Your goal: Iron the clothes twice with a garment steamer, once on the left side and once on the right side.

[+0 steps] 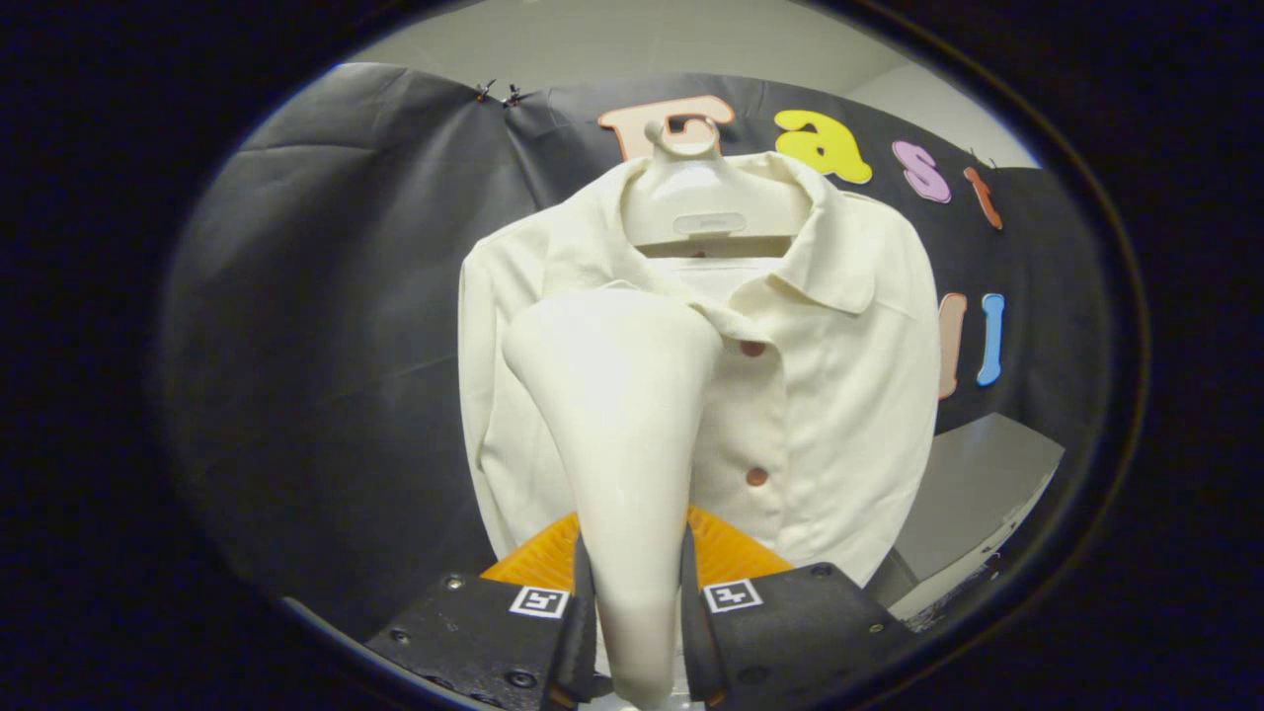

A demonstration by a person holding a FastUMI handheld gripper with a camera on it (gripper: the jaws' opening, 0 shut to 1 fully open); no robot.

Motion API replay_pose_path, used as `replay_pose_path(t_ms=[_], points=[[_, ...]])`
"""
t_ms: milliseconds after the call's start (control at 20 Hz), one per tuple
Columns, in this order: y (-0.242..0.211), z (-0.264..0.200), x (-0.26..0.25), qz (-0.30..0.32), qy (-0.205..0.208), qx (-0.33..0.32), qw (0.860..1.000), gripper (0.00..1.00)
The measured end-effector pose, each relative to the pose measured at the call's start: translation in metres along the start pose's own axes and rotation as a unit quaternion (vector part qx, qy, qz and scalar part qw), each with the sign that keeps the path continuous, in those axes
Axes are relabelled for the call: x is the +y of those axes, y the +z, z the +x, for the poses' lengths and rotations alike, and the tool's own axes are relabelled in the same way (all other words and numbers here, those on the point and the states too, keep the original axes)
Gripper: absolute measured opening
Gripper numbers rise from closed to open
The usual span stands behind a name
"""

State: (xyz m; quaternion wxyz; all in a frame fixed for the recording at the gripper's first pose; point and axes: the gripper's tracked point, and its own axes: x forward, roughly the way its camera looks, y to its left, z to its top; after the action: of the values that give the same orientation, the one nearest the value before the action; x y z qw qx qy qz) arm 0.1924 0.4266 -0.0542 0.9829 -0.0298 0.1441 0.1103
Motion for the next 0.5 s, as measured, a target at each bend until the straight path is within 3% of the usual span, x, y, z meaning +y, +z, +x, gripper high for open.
replay_pose_path(t_ms=[500], points=[[-0.028, 0.036, 0.002, -0.015, -0.045, 0.001, 0.999, 0.36]])
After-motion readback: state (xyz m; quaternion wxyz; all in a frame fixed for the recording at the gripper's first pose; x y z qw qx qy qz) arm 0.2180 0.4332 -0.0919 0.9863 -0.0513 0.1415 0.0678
